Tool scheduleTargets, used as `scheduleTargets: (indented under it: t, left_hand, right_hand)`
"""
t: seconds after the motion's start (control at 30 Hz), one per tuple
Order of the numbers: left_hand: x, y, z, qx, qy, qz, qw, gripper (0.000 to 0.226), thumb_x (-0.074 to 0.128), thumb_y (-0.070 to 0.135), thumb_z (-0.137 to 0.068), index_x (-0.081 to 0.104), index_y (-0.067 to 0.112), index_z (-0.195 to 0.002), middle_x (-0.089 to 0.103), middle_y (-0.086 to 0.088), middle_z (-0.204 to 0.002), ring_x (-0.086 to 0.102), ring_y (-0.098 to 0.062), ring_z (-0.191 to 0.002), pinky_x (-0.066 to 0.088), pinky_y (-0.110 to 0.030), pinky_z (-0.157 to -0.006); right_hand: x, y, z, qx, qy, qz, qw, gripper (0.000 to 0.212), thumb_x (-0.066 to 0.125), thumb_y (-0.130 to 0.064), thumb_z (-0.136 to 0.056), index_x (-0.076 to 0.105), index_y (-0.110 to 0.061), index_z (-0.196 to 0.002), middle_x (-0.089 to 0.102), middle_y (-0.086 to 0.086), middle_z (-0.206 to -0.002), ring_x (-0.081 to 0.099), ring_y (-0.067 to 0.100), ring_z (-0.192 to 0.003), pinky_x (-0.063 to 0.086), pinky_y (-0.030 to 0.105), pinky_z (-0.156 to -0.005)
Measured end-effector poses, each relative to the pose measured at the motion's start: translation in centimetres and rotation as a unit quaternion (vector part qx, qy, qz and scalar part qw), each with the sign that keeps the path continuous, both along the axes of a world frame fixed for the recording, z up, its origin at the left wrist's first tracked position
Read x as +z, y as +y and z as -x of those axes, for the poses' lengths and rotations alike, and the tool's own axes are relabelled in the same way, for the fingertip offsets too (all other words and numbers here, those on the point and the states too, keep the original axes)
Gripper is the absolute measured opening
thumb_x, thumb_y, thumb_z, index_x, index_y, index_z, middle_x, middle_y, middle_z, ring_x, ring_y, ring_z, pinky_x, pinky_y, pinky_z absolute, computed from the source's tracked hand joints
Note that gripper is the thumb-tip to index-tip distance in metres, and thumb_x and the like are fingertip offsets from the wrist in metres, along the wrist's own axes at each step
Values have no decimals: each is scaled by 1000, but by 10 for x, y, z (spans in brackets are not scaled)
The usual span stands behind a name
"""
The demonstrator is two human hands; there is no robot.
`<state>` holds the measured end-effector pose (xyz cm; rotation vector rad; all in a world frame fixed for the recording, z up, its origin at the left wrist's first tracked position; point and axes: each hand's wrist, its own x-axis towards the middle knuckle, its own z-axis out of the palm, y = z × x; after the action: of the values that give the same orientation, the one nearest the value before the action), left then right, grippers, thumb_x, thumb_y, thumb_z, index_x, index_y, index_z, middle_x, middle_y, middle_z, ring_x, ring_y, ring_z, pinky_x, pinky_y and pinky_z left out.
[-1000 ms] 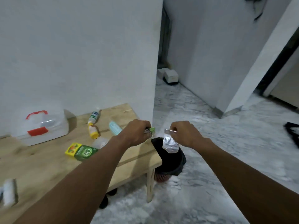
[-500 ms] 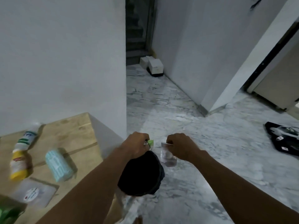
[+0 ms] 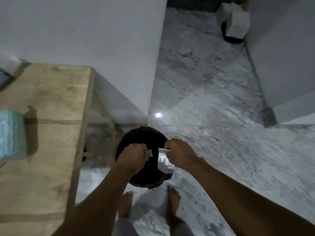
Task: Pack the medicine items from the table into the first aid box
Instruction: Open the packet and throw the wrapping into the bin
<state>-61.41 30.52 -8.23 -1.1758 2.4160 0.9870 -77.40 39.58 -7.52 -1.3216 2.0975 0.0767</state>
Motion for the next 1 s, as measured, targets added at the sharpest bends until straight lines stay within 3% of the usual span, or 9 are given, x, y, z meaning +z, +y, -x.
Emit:
scheduleTargets:
  t: [0.17, 0.43, 0.6, 0.8, 0.93, 1.0]
  left_hand:
    - [-109, 18, 7, 96, -37, -17, 995, 11, 59, 12, -90, 67, 11, -97, 70, -9, -98, 66, -33, -92, 52, -38, -73]
    - [-290, 13, 13, 49, -87, 5, 995, 20, 51, 15, -97, 64, 13, -112, 68, -9, -110, 64, -31, -102, 48, -36, -84]
    - [-353, 15, 1, 23, -91, -6, 996, 42, 59, 24, -95, 53, 15, -136, 59, -10, -127, 58, -29, -115, 48, -38, -91]
    - [-284, 26, -3, 33, -80, 32, 996, 45, 55, 26, -97, 50, 12, -139, 55, -10, -133, 54, -30, -122, 46, -36, -96]
    - [-182, 25, 3, 21, -47, 132, 990, 37, 66, 18, -78, 69, 3, -112, 68, -15, -100, 69, -37, -85, 57, -40, -63]
    - [-113, 23, 11, 30, -28, 160, 986, 39, 70, 19, -82, 67, 5, -118, 67, -15, -107, 68, -37, -89, 56, -41, -67]
  right_hand:
    - [-121, -9, 10, 34, -21, -18, 999, 22, 55, -6, -94, 66, -7, -113, 64, 14, -112, 65, 36, -101, 55, 38, -82]
    - [-303, -16, 13, 40, -36, -38, 998, 24, 57, -4, -94, 60, -6, -118, 59, 16, -116, 61, 37, -107, 48, 38, -76]
    - [-362, -12, 6, 48, -68, -67, 994, 35, 62, -12, -96, 54, -8, -130, 54, 15, -126, 55, 35, -118, 50, 42, -92]
    - [-297, 9, 7, 45, -66, -64, 995, 38, 56, -15, -98, 51, -10, -135, 53, 14, -128, 53, 34, -119, 50, 41, -90]
    - [-191, 6, 11, 44, -24, -24, 998, 39, 54, -24, -100, 52, -12, -137, 53, 11, -131, 53, 32, -123, 51, 40, -95]
    - [-127, -3, 11, 45, -5, 18, 999, 40, 53, -28, -101, 51, -12, -138, 52, 10, -134, 51, 30, -125, 49, 38, -97]
